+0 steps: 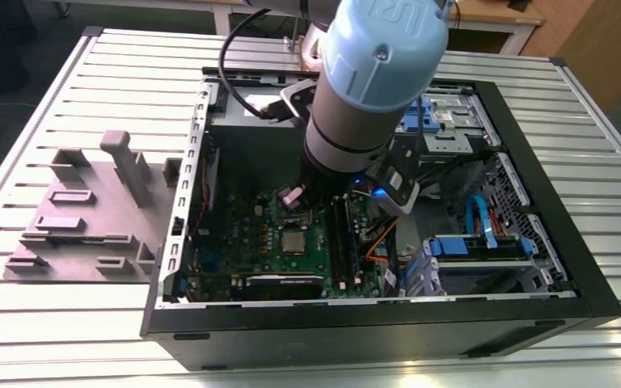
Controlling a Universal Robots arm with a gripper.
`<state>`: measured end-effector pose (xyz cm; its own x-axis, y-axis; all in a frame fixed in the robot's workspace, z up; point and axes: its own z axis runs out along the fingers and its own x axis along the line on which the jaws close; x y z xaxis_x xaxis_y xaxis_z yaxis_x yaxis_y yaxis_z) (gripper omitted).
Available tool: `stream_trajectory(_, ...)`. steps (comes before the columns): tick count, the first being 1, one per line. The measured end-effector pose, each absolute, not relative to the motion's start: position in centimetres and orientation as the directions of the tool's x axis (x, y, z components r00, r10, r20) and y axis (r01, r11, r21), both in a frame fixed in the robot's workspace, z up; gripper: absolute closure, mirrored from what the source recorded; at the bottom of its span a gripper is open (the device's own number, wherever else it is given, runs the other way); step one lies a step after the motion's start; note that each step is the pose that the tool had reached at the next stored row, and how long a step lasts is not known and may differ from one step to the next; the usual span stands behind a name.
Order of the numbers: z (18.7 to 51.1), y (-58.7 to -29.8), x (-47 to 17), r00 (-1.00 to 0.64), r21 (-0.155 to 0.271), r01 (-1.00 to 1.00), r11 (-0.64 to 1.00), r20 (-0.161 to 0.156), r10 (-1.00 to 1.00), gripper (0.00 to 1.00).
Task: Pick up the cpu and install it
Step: 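Close the cpu cover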
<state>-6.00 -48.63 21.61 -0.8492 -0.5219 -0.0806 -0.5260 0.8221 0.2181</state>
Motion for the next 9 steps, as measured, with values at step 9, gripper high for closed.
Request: stream_trajectory(9,21.61,-48.64,-5.99,-0.831,0.218,-0.553,0.804,-0.081,-0.550,0.90)
